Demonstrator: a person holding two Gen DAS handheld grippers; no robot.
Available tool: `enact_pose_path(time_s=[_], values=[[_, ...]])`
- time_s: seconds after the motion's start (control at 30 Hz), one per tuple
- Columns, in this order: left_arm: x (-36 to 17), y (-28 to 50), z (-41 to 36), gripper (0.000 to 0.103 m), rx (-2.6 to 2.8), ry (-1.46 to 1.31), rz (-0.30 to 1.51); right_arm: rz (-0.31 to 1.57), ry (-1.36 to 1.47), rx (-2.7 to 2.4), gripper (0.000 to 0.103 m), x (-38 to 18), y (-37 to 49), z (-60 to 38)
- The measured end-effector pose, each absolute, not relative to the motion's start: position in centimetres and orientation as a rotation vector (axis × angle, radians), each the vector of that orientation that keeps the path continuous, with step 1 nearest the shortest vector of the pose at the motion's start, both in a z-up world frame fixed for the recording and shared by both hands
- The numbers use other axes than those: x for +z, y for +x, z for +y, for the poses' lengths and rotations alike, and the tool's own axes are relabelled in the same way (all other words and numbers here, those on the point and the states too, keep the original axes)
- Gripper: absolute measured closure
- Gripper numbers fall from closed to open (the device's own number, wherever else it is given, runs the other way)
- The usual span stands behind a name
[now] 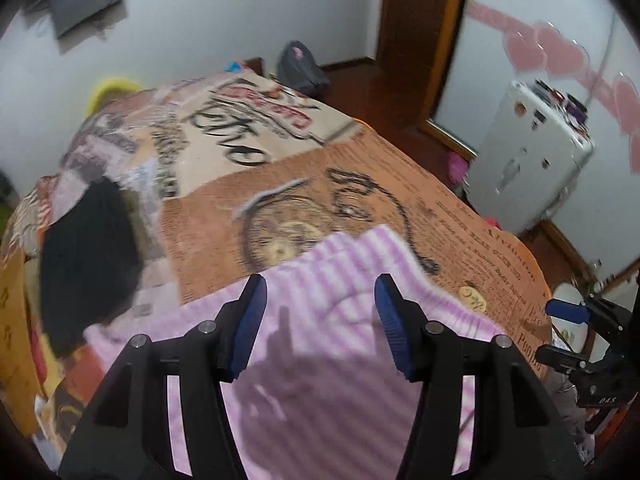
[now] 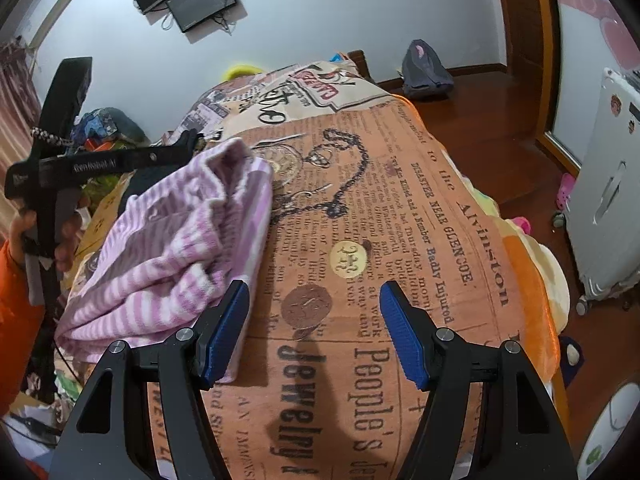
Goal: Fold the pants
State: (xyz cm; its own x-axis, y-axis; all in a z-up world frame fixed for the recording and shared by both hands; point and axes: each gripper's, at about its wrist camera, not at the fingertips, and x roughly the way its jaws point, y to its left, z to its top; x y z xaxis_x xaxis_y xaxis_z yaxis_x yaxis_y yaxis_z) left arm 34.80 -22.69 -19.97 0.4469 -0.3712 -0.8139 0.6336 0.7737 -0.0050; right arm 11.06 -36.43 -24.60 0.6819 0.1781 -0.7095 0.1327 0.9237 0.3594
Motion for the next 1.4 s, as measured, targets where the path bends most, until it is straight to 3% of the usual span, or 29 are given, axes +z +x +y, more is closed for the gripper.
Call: enact_pose_path(time_s=[0.2,0.6,1.1,1.4], values=[[-19.4,33.1,-14.6,0.046,-0.507,0.281,0.925,0.809,0.376,0.072,0.039,-23.4,10.8,-34.2],[-25.1,27.0,-1.8,0.045,-0.33,0.209,1.032,0.857,0.29,0.16,0.039,-23.2,11.3,-27.9],[-26.0,23.1,-7.8,0.045,-0.449,0.22,1.0,0.913,0.119,0.243,0.036,-25.9,16.5,-25.0],[-26.0,23.3,-9.9,0.045,-0.44,0.044,1.011,0.934,0.092,0.275,0.033,-27.0,20.8,-28.0]])
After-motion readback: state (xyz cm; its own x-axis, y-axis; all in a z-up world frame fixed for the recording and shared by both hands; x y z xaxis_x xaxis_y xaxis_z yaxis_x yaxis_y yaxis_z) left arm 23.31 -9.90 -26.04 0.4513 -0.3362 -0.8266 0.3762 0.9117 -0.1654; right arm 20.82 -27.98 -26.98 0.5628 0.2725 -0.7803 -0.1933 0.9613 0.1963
